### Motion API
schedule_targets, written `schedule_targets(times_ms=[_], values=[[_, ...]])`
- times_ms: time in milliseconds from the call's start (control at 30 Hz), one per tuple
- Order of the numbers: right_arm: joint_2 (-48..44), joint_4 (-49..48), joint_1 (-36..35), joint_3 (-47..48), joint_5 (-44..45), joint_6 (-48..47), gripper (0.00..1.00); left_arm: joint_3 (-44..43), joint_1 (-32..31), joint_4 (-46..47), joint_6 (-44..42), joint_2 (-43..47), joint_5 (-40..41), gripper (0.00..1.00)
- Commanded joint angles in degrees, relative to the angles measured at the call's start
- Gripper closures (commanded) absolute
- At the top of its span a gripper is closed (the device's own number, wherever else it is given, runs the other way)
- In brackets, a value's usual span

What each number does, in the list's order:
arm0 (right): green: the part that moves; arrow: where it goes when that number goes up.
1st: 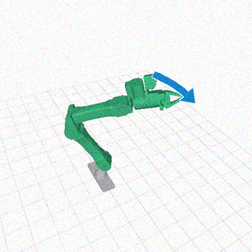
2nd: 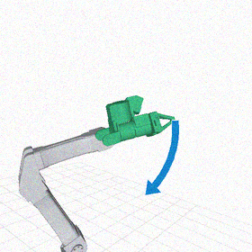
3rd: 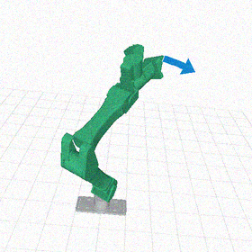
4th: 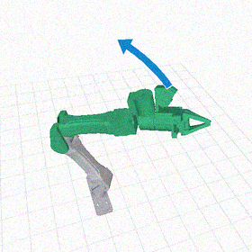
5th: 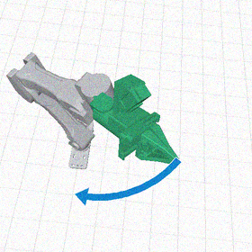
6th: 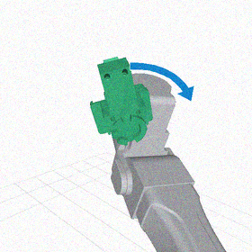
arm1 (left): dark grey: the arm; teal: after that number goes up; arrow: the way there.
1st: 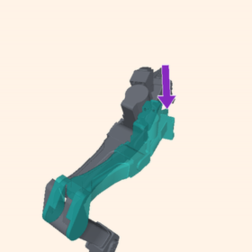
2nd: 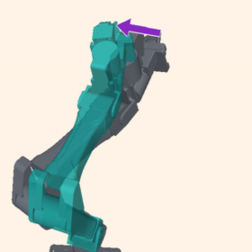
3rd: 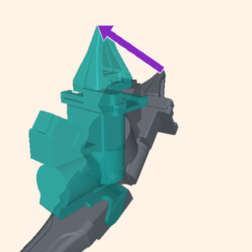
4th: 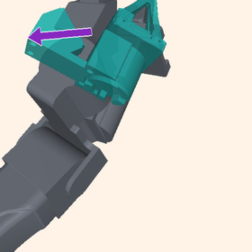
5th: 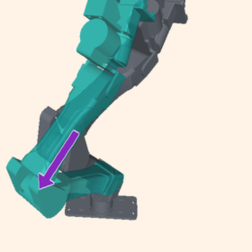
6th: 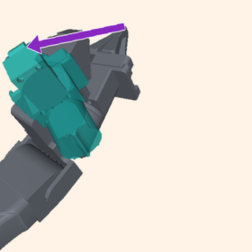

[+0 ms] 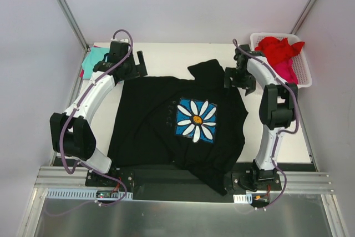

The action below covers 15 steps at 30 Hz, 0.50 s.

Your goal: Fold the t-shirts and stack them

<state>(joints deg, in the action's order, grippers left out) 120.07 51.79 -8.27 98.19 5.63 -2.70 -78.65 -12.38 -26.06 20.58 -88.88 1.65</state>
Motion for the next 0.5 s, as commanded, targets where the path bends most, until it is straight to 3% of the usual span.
schedule_targets(times_ms=[0,300,467], values=[[-16.6,3.9,-3.1,-0.2,-8.3,2.4,0.04,0.1,-0.7,-0.7,1.8,3.0,-1.6,0.01],[-34.1,-11.3,-7.6,-26.2,-24.8,13.2,0.04,0.7,-1.7,-0.7,2.4,4.0,-4.4,0.01],[-35.0,-15.8,-10.0,-34.8,-27.1,14.7,0.04,1.0,-1.7,-1.1,2.4,4.7,-5.1,0.01]])
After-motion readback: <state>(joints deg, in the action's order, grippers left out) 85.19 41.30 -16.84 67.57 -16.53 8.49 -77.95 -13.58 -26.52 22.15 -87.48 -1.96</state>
